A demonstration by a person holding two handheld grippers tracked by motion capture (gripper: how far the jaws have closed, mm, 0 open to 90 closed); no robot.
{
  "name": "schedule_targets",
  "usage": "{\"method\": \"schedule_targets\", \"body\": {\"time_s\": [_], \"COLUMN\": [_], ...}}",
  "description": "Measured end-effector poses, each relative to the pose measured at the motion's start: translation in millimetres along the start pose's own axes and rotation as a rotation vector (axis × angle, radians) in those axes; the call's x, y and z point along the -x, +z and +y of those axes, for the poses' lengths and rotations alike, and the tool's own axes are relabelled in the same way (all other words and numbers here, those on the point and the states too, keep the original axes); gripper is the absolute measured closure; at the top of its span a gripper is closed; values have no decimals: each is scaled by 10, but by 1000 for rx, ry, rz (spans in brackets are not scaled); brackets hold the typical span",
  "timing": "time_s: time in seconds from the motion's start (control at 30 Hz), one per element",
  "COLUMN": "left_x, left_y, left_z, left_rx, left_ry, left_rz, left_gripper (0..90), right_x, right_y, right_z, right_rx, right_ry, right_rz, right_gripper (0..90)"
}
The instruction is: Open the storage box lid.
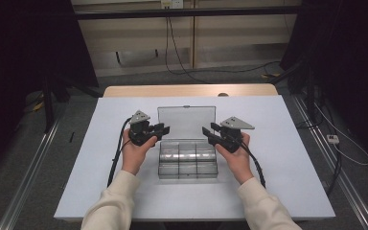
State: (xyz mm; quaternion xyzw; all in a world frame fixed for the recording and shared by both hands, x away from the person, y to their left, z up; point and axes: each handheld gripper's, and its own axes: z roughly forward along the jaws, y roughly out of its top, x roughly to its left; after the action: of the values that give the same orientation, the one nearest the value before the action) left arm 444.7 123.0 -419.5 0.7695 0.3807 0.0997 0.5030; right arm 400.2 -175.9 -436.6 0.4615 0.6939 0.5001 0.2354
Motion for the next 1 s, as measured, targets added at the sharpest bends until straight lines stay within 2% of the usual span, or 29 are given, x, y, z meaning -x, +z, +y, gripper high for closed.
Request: {"method": "schedule_targets", "body": {"time_s": [0.53,1.0], "left_x": [-17,-19], "left_y": [47,105], "left_z": [-6,-9], "left_rx": [2,-5], "left_ry": [-8,-16], "left_rz": [12,24], "left_gripper": [650,603], "right_x": [14,17], "right_y": [49,98], "right_z": [-2,-12], "right_rx": [-5,-12], "right_ry": [13,19], "right_rz": [-2,-8], "right_gripper": [554,514]}}
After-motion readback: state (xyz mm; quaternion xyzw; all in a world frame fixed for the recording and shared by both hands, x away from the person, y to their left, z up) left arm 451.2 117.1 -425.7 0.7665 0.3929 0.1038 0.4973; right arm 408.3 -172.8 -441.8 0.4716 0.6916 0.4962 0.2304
